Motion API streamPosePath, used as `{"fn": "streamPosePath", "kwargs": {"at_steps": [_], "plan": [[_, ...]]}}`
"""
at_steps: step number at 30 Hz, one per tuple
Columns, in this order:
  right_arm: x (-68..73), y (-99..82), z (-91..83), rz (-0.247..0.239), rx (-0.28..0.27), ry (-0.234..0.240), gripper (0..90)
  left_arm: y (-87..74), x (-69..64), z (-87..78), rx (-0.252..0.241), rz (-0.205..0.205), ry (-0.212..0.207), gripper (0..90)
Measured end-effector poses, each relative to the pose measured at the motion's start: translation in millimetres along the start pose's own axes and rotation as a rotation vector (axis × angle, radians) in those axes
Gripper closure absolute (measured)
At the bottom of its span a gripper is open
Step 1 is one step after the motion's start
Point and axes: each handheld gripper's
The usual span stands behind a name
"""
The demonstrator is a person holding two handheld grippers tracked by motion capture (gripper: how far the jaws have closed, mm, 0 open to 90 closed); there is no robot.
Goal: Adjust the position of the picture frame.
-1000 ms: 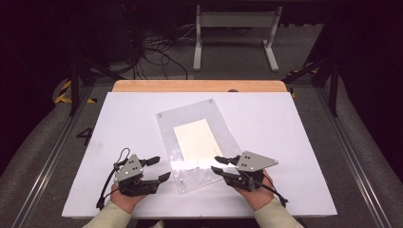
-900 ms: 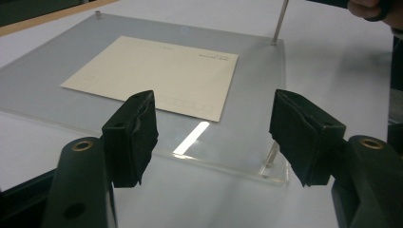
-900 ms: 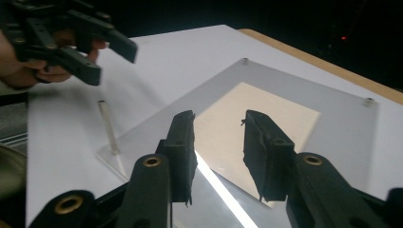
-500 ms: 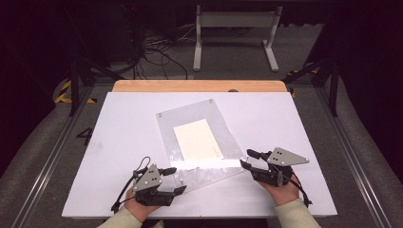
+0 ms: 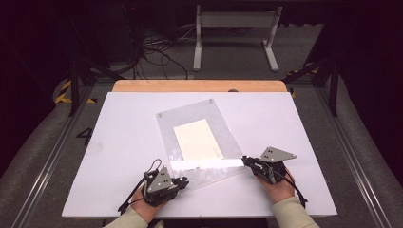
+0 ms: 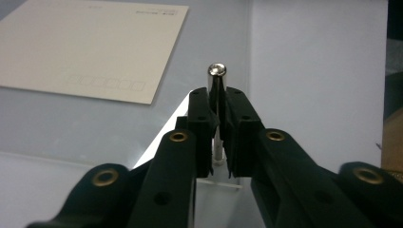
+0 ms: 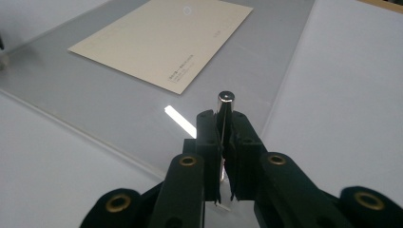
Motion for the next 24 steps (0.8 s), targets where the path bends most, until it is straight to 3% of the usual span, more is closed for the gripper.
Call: {"fn": "streamPosePath", "kwargs": {"at_steps": [2,6,8,16,20,24], "plan": [[4.1,2.8,-3.0,-0.04,-0.02,-0.019,84.6,0.7,-0.8,-2.9,-0.001,0.012,0.013,84.4],[6.4,7.2,-9.4,-0.049,-0.064,-0.02,84.7,4.9,-2.3,-10.6,-0.034,0.017,0.031,84.3],[8.3,11.8,-16.1,-0.052,-0.092,-0.02,84.9,8.3,-4.5,-15.3,-0.033,0.051,0.067,83.3],[28.7,24.6,-44.6,-0.09,-0.174,0.014,84.3,11.8,6.2,-37.4,-0.082,0.012,0.134,82.1],[39.5,19.2,-55.8,-0.103,-0.163,0.028,83.7,10.8,-1.3,-39.7,-0.063,0.04,0.116,81.7],[44.8,7.2,-63.9,-0.115,-0.123,0.045,83.5,7.9,-7.4,-34.9,-0.006,0.056,0.055,82.0]]}}
Point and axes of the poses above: each handheld gripper's, and its own axes: z roughly forward along the jaws, y roughly out of its top, x roughly to its left, and after that the axes turned 9 degrees about -y, right-handed
